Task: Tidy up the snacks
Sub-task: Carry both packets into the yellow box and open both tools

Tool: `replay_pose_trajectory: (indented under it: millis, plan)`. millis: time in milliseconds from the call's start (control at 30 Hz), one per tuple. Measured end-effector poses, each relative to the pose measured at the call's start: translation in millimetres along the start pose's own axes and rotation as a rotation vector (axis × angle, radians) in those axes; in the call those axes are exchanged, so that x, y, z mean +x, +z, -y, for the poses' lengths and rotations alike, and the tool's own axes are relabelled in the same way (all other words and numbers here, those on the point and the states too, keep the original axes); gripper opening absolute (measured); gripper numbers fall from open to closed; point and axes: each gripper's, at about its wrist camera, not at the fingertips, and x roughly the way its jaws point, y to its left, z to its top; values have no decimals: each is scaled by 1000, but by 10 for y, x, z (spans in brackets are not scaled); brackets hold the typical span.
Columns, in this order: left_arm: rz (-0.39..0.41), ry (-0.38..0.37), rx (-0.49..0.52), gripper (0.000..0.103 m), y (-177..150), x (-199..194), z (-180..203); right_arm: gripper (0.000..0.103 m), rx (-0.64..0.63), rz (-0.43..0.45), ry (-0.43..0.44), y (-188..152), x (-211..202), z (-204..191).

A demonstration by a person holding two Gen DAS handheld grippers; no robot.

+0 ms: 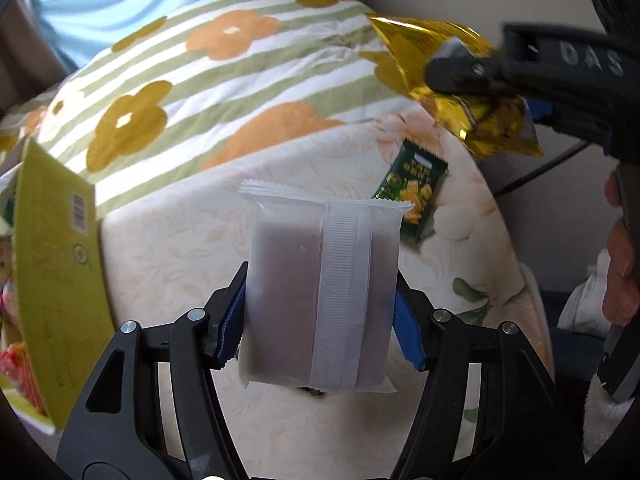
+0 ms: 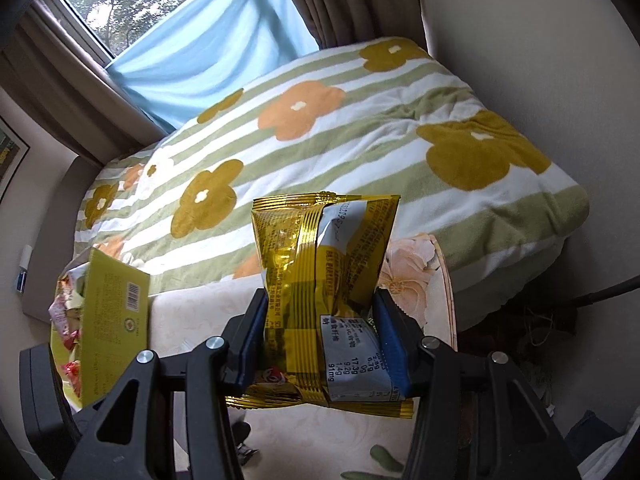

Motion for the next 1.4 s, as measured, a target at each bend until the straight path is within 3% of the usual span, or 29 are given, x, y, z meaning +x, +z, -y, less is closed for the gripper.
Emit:
replay_pose_trajectory:
  millis: [333,633,833,1067,1233,1400]
  plan:
    - [152,76,-149,60,39,-871,-601,48,-122,71,73,2,-547,-587]
    - [250,113,-254,60,-156,-1504,-1566,48,-227,117,155,-91,-679,-1478]
    - [265,143,-308,60,-357,-1776,-2343,48,-278,120,195,-246,-569,-2291]
    - [242,162,-346,60,-585,-1811,-3256,48,-323,86,226,-455,-248,-3066]
    - [196,161,-355,60,-735,-1705,-3727,48,-316,50,220,-637,16,-3416]
    - [152,122,-360,61,-891,-1581,-3889,48,-301,4,194,-781,153,-3496]
